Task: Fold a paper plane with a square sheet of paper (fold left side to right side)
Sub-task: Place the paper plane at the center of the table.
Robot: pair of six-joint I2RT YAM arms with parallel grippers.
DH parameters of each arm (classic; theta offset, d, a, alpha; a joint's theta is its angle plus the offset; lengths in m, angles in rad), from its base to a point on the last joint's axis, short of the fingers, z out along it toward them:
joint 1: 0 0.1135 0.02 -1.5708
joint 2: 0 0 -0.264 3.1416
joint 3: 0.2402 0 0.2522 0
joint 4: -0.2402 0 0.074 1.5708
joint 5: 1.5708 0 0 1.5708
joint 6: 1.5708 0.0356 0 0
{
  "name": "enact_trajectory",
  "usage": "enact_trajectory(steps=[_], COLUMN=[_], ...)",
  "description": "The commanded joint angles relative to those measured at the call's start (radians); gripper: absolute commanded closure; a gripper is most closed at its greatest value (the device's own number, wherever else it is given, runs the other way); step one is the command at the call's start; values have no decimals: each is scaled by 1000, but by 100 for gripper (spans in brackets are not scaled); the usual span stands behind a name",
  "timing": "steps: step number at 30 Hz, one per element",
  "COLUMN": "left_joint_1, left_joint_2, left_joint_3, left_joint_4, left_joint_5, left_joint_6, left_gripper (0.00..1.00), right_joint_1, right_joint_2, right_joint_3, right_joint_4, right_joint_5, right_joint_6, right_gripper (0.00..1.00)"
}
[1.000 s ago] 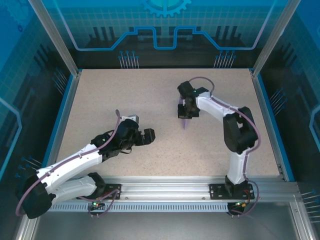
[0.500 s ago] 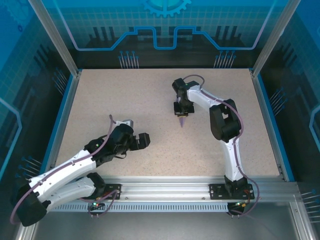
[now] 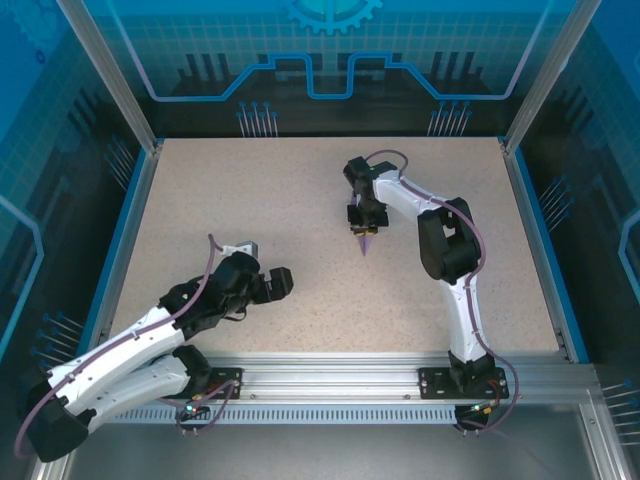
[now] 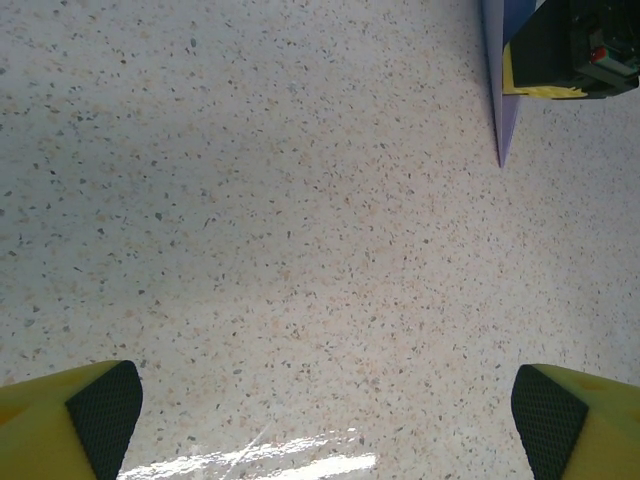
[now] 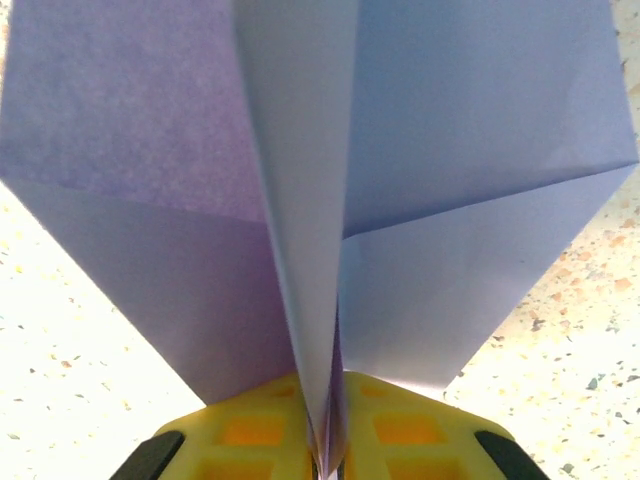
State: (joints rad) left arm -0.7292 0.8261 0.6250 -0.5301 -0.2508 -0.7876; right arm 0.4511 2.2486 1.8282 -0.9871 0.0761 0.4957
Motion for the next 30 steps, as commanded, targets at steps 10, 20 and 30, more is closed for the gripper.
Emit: enact_trajectory(steps=[10, 20, 30], left_joint_1=[6, 68, 359], left_joint_2=[-37, -85, -55], left_joint_3=[0, 21, 71], left_joint_4=[-29, -47, 11], left_joint_5=[-22, 34, 197], left_joint_6=[7, 21, 133], left_gripper=[1, 1, 1], right_joint_1=[23, 51, -38], right_joint_2=[-65, -263, -732], right_joint_3=[21, -84, -494], right_joint_4=[-81, -108, 100], right_joint_5=[37, 94, 163], right_joint_6=[12, 14, -96], right_gripper=[70, 54, 25])
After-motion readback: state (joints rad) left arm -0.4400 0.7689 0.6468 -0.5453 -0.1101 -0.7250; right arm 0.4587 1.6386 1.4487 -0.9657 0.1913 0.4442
